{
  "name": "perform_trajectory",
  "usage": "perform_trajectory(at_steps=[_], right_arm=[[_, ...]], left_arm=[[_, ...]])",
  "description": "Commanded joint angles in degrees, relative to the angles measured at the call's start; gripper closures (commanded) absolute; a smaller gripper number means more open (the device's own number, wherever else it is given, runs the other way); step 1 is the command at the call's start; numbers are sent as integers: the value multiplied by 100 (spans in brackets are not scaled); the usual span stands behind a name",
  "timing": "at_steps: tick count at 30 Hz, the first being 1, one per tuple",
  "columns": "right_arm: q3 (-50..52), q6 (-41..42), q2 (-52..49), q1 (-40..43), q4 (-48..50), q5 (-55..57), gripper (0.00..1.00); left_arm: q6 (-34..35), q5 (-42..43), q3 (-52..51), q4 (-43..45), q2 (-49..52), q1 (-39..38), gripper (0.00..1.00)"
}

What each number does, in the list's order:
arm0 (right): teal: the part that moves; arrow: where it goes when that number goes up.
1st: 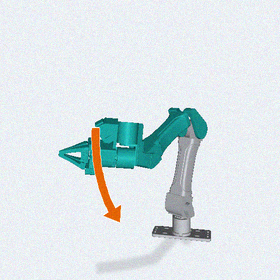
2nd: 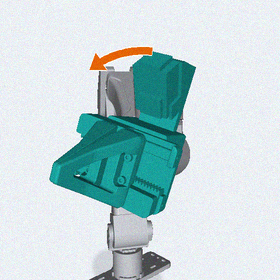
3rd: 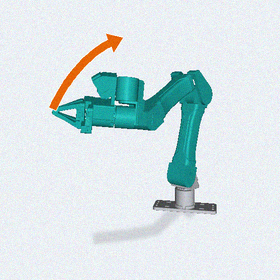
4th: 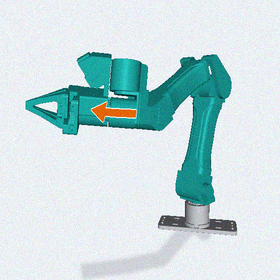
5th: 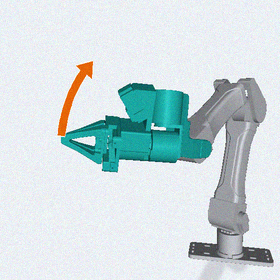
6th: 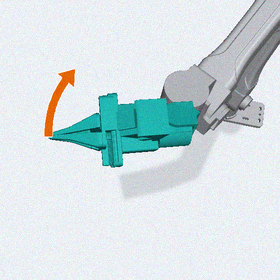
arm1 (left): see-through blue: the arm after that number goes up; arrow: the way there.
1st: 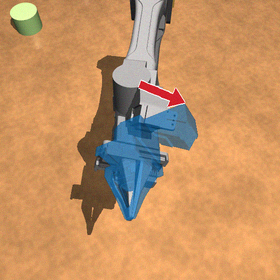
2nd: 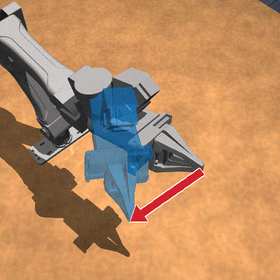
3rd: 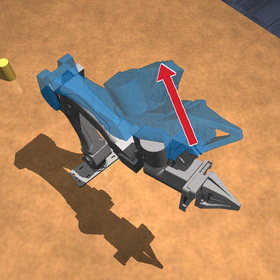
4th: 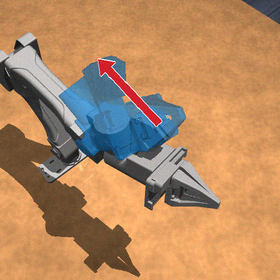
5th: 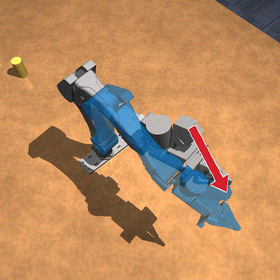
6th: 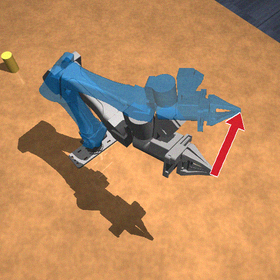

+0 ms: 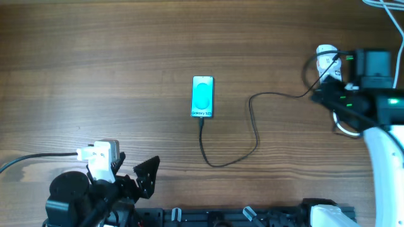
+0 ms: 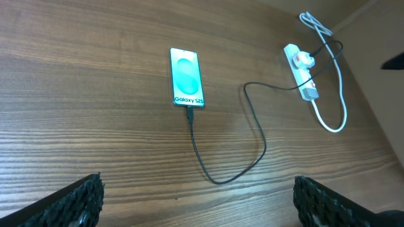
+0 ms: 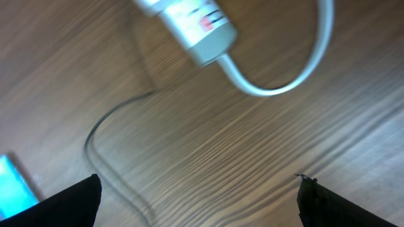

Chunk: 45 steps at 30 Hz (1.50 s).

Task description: Plug charger to phone and switch on socket

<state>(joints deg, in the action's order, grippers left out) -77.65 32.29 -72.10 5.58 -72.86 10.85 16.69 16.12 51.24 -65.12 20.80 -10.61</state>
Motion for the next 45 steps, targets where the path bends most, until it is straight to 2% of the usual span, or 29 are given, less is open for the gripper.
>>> perform_trajectory(at_steps=[1,4,7,8,10,12,18,22,26,32,37,40,45], right_arm=[[-101,-442,-92,1126,192,70,0],[-98,-448,-232,1878,546,-50,0],[-98,-358,-343,2179,938,-177,0],[-98,-531,-393,2177,1187,-389,0],[-116,-1379,-546,2201,1683,-1469,0],[-398,-1388,-968,2264,1698,-1781,0],[-2380,-2061,-3187,2328,483,-1572,0],[-2465,-2017,-4107,2343,791,-343,0],[-2463,-2026,-4736,2343,848,-315,0],[-2461,-2013,-4837,2516,1082,-627,0],[-2396,-2033,-4846,2524,1808,-881,0],[-2391,-2476,-4848,2524,1998,-1353,0],[-2146,-2662,-4972,2524,2321,-1847,0]], left_arm=[[50,-13,-35,13,-22,-20,0],[50,-15,-35,13,-22,-20,0],[50,-13,-35,15,-22,-20,0],[50,-15,-35,13,-24,-20,1],[50,-15,-35,13,-24,-20,0],[50,-15,-35,13,-22,-20,0],[50,-15,-35,15,-22,-20,0],[50,-15,-35,13,-22,-20,0],[50,-13,-35,13,-22,-20,0],[50,-15,-35,13,-22,-20,0],[50,-15,-35,13,-22,-20,0],[50,-13,-35,13,-24,-20,0],[50,-13,-35,13,-22,-20,0]])
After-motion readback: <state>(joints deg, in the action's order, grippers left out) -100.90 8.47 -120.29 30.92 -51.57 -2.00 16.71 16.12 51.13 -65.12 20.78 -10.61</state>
